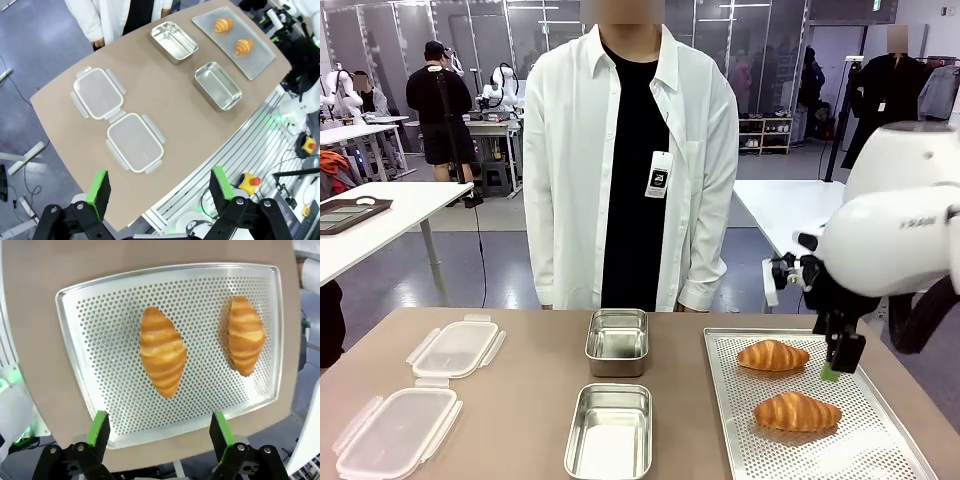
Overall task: Place the bread into the airtight container.
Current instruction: Pick up a Butter Roll and place it into an empty Airtight Container.
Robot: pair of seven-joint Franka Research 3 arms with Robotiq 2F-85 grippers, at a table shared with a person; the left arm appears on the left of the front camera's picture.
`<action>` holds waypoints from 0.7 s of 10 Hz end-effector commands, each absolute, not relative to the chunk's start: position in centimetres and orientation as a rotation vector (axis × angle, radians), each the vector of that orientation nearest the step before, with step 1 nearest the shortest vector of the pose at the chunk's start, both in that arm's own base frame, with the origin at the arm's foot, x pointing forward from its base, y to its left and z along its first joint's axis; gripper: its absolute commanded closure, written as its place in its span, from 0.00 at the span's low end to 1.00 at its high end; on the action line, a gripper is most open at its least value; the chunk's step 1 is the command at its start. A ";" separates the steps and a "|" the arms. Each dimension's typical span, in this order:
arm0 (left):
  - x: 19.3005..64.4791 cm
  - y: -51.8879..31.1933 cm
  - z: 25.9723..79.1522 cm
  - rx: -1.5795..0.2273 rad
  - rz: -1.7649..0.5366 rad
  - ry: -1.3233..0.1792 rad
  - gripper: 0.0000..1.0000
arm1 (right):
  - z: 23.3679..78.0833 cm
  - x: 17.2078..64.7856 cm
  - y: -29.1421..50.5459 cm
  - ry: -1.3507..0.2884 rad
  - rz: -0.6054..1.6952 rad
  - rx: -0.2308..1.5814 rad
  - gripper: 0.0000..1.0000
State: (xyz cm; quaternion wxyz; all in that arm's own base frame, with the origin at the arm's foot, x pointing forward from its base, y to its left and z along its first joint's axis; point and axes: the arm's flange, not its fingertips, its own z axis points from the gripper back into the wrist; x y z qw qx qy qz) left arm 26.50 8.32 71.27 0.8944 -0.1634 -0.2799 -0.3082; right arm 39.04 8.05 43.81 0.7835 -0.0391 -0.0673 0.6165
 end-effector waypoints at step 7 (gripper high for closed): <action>26.5 8.4 71.5 -0.337 -0.658 -0.581 0.00 | 36.3 42.2 6.7 -0.129 1.362 0.039 0.00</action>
